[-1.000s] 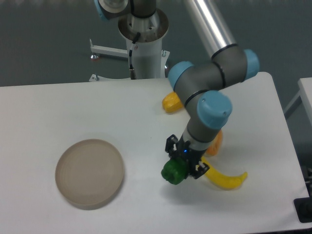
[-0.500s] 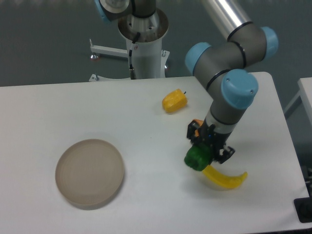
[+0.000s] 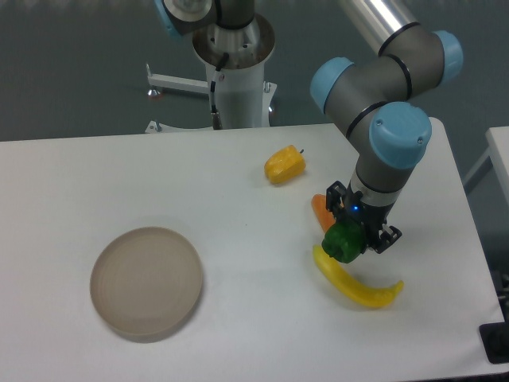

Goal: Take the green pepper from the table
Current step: 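Lift the green pepper and carry it toward the orange slice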

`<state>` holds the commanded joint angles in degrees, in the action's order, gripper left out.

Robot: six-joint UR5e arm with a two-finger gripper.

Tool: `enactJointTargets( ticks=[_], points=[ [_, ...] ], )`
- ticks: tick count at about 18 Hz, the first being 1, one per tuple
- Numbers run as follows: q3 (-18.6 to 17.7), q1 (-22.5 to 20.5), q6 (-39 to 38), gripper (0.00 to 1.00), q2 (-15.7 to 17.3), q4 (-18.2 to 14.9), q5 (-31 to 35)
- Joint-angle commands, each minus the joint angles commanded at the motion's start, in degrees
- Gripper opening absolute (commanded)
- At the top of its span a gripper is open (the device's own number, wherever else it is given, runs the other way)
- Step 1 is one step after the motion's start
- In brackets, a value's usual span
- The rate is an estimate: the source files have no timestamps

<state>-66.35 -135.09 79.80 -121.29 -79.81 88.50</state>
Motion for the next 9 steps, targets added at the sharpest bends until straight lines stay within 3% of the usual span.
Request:
enactJointTargets(
  ticks=[9],
  points=[
    [-0.80, 0.00, 2.91, 0.00, 0.09, 0.00, 2.11]
  ],
)
